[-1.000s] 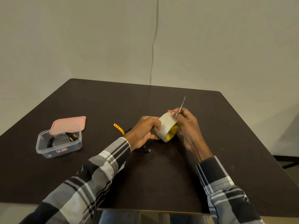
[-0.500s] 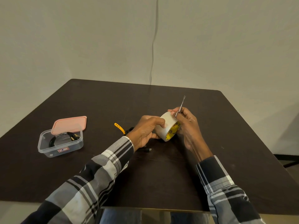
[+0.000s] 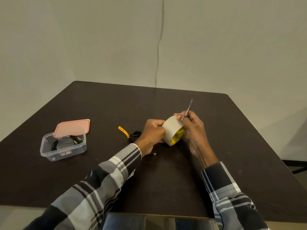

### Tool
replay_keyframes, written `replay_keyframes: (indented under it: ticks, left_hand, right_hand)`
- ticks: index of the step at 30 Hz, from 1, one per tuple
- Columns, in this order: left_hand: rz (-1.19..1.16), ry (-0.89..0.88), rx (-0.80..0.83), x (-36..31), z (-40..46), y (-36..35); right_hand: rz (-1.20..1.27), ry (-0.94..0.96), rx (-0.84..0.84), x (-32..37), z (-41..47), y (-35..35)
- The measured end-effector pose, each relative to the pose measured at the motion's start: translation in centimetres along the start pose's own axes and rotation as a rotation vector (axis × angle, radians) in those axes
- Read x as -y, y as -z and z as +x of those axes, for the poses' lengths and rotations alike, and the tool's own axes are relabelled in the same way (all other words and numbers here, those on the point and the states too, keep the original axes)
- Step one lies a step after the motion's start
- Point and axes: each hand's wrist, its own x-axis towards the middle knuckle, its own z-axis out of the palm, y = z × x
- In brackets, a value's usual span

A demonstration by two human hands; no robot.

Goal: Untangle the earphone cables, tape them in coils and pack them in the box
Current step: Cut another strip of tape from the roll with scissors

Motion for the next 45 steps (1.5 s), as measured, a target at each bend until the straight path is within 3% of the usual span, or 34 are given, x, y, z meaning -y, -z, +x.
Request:
replay_keyframes:
  ticks: [3, 6, 16, 23, 45]
  left_hand:
    - [-0.150, 0.062, 0.111, 0.0, 0.2, 0.6]
    - [-0.260, 0.090, 0.113, -0.3, 0.2, 0.5]
    - [-0.270, 0.062, 0.089, 0.0, 0.2, 0.5]
    - [-0.154, 0.009, 0.027, -1.0, 0.3, 0.6]
    - [-0.220, 0.065, 0.055, -1.2, 0.1, 0.9]
  right_hand:
    - [0.040, -0.017, -0.018, -0.1, 0.1, 0.3]
    - [0.050, -0.026, -0.009, -0.1, 0.2, 0.5]
    - [0.059, -0.010, 0.009, 0.0, -0.1, 0.6]
    - [-0.130, -0.044, 0.124, 0.9, -0.2, 1.9]
    - [0.021, -0.110, 0.165, 0.1, 0.0, 1.9]
